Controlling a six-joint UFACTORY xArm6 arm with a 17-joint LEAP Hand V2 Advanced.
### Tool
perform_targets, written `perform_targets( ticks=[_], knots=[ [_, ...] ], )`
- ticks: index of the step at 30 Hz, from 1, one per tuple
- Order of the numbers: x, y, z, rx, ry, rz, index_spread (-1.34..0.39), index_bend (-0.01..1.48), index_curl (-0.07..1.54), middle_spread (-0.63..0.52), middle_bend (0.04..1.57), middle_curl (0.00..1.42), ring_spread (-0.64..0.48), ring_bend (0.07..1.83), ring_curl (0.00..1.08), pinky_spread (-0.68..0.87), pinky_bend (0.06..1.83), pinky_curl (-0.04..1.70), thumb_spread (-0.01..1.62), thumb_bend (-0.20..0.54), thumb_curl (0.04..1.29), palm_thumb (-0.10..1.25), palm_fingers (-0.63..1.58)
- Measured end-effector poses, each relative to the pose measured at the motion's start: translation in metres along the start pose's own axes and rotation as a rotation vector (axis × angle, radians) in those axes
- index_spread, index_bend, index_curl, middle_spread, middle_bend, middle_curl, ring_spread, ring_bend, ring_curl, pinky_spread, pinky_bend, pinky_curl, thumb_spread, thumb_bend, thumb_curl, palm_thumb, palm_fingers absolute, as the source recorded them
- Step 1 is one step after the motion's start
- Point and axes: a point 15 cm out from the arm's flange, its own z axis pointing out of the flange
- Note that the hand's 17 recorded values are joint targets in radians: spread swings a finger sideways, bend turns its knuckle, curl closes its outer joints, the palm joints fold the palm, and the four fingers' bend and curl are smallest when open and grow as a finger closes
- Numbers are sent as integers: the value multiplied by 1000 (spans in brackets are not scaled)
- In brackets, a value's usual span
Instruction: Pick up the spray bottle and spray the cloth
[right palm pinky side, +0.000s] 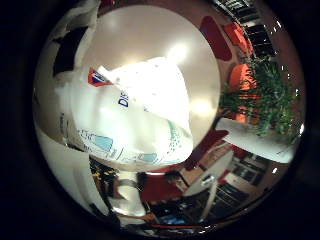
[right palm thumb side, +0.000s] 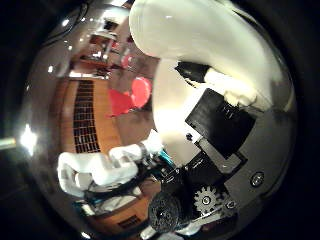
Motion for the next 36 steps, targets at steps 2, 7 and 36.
perform_targets(
  ticks=[2,7,36],
  knots=[
    [-24,-17,-12,101,-91,-18,-187,1194,726,-99,1404,657,-172,1464,641,-178,1029,1367,986,-14,759,1031,1166],
    [-62,-26,-1,219,-295,-24,-187,1196,726,-99,1403,660,-172,1465,642,-179,1025,1378,970,-14,766,1038,1164],
    [-43,42,149,299,-623,5,-186,1183,735,-99,1390,666,-171,1460,641,-185,1017,1389,949,-18,778,987,1164]
  ],
)
